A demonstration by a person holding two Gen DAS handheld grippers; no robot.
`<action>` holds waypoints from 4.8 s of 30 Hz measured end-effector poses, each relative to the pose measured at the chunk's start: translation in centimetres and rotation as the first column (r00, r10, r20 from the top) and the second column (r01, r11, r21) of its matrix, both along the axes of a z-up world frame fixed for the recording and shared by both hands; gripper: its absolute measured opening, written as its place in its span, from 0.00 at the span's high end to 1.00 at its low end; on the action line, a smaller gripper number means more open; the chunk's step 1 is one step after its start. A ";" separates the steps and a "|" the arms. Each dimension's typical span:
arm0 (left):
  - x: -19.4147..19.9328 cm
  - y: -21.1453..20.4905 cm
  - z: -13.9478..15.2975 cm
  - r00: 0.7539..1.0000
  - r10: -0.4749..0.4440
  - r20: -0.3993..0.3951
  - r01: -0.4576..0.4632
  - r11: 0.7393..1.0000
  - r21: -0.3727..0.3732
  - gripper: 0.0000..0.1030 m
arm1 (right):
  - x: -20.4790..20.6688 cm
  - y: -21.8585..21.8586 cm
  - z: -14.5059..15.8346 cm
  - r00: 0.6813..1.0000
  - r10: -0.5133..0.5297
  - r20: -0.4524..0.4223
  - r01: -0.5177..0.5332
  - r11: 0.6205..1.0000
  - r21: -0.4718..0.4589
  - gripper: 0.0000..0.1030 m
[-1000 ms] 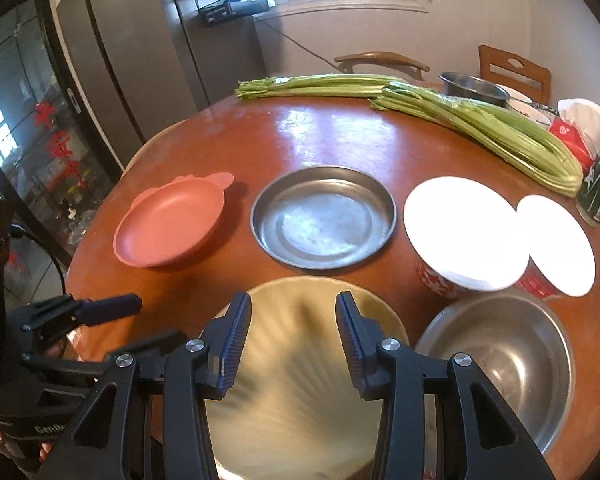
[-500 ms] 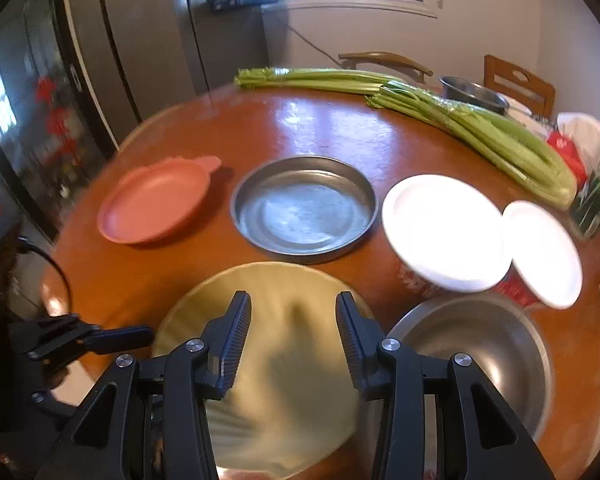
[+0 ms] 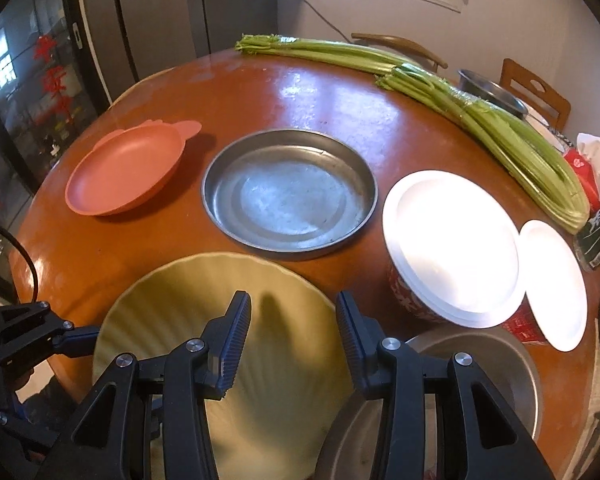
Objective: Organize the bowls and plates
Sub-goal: 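Grasp the rim of the pale yellow shell-shaped plate with the left gripper, then lift the yellow plate with the left gripper and carry it over the pink plate, then lower the yellow plate onto the pink plate and open the left gripper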
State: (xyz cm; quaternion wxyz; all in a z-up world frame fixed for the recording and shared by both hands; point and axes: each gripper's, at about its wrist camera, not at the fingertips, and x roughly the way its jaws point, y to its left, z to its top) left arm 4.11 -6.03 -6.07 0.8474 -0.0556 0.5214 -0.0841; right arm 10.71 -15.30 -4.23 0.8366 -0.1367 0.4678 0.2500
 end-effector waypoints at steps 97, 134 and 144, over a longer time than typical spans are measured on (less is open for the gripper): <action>1.4 16.6 5.2 0.948 0.283 0.144 -0.280 0.959 -0.035 0.64 | -1.5 10.8 4.6 0.998 0.057 0.007 -0.058 0.987 0.152 0.52; 6.0 21.6 3.4 0.937 0.337 0.091 -0.339 0.941 0.017 0.61 | 3.6 17.0 2.6 0.994 0.099 -0.055 -0.091 0.986 0.139 0.50; 6.6 21.6 2.7 0.939 0.335 0.082 -0.337 0.941 0.018 0.61 | 4.3 17.0 1.8 0.993 0.088 -0.074 -0.077 0.988 0.136 0.50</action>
